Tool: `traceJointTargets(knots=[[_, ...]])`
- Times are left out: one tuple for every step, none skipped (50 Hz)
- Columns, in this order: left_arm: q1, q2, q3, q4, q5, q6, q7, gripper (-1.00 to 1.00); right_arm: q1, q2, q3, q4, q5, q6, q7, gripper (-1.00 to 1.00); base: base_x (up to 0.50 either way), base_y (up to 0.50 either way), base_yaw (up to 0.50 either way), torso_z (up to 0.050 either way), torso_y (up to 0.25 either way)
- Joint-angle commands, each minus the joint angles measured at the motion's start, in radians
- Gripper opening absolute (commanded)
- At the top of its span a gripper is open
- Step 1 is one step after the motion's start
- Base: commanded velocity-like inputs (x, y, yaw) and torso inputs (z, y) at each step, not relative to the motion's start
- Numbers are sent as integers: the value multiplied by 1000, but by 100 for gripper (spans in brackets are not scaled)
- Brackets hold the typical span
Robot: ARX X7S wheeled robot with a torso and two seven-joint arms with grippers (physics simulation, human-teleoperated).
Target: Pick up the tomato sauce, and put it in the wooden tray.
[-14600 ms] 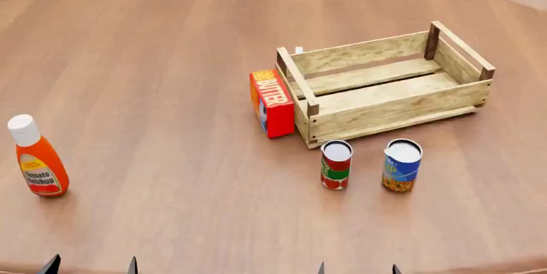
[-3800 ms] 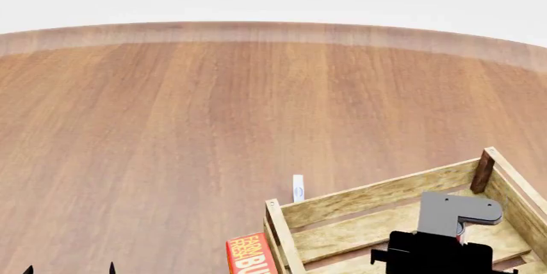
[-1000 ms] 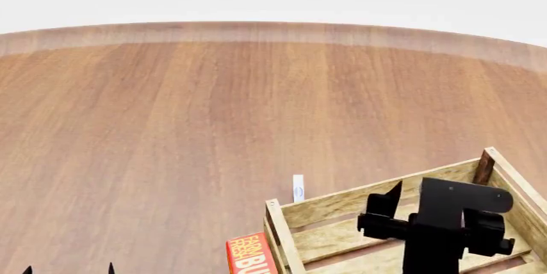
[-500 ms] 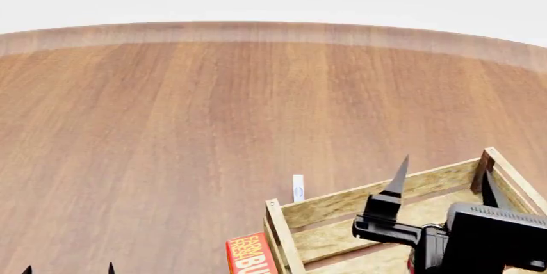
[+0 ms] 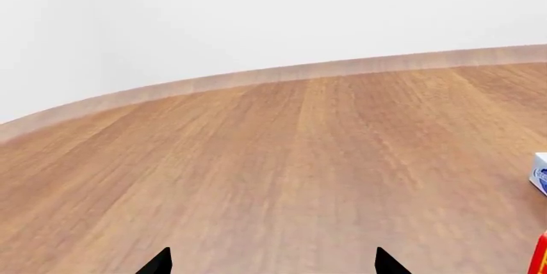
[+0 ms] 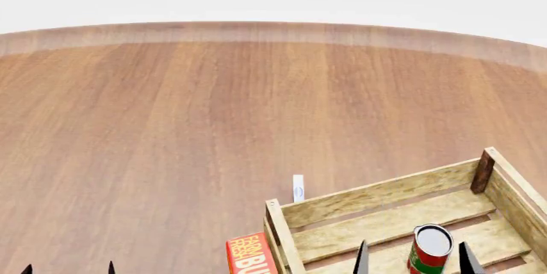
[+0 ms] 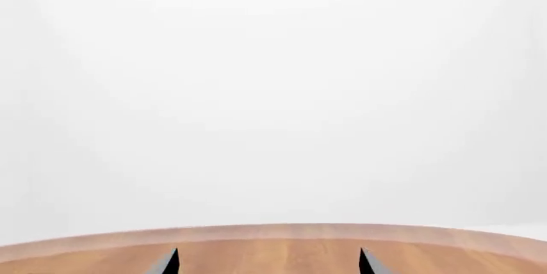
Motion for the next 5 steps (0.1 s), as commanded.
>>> traceJointTargets(knots=[[1,9,-13,-18,-18,50,62,100,-132,-3,0,-68,-1,-109,-66,100,0,0,0,0,0],[1,9,-13,-17,-19,49,62,100,-138,-1,-2,-71,-1,-116,-68,100,0,0,0,0,0],[1,9,-13,-15,-19,49,61,100,-148,0,-3,-77,-2,-126,-70,100,0,0,0,0,0],[2,8,-12,-13,-19,48,60,100,-152,1,-4,-81,-3,-128,-69,100,0,0,0,0,0],[3,8,-11,-11,-18,46,59,100,-166,6,-5,-94,5,-135,-75,100,0,0,0,0,0]])
